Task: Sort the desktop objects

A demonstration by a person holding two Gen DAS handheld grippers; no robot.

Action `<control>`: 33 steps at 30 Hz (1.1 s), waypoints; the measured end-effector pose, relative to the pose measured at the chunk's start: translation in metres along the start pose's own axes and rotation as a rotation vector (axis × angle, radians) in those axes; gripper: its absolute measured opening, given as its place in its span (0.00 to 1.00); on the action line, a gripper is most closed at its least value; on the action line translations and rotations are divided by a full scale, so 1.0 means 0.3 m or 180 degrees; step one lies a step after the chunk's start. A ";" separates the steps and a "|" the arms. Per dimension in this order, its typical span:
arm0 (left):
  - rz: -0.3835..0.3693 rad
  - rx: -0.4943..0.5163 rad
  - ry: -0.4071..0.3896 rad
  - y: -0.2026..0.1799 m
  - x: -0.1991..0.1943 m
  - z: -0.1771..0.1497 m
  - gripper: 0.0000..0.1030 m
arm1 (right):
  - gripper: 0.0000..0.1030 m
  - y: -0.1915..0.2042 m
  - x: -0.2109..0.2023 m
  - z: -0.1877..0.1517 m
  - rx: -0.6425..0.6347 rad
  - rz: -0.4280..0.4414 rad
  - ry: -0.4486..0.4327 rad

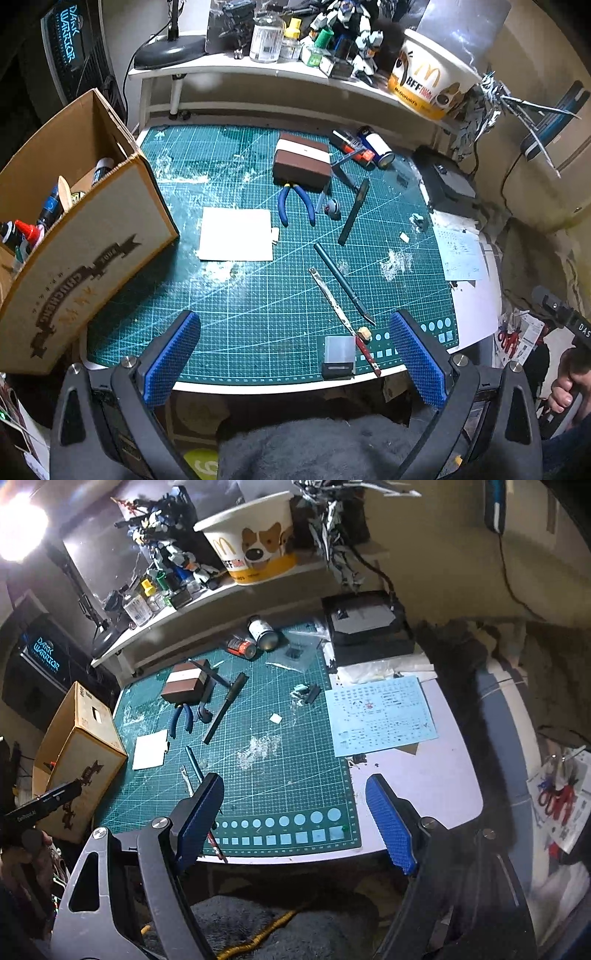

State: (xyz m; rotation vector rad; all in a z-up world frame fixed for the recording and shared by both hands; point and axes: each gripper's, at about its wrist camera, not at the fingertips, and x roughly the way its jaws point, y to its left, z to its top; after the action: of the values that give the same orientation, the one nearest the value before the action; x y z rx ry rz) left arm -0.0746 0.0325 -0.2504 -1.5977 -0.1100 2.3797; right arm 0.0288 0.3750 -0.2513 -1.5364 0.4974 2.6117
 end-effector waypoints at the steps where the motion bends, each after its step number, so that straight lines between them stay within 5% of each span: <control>1: 0.0010 -0.0007 0.0013 -0.009 0.006 0.001 1.00 | 0.75 -0.010 0.007 0.004 -0.0002 0.0017 0.0017; 16: 0.0119 0.0020 -0.0151 -0.132 0.081 0.109 1.00 | 0.75 -0.139 0.149 0.105 -0.0095 0.0305 0.0207; 24: 0.0215 0.0356 -0.0638 -0.292 0.130 0.204 1.00 | 0.75 -0.172 0.243 0.168 -0.0236 0.0471 0.0372; 33: 0.0254 0.0520 -0.1161 -0.408 0.391 0.386 1.00 | 0.75 -0.215 0.297 0.173 -0.0166 0.0383 0.0503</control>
State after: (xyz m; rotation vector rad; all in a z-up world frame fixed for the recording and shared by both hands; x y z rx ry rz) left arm -0.2001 0.1913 -0.2847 -1.1043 0.0771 2.6405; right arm -0.0448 0.4430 -0.3202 -1.7934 0.5544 2.6221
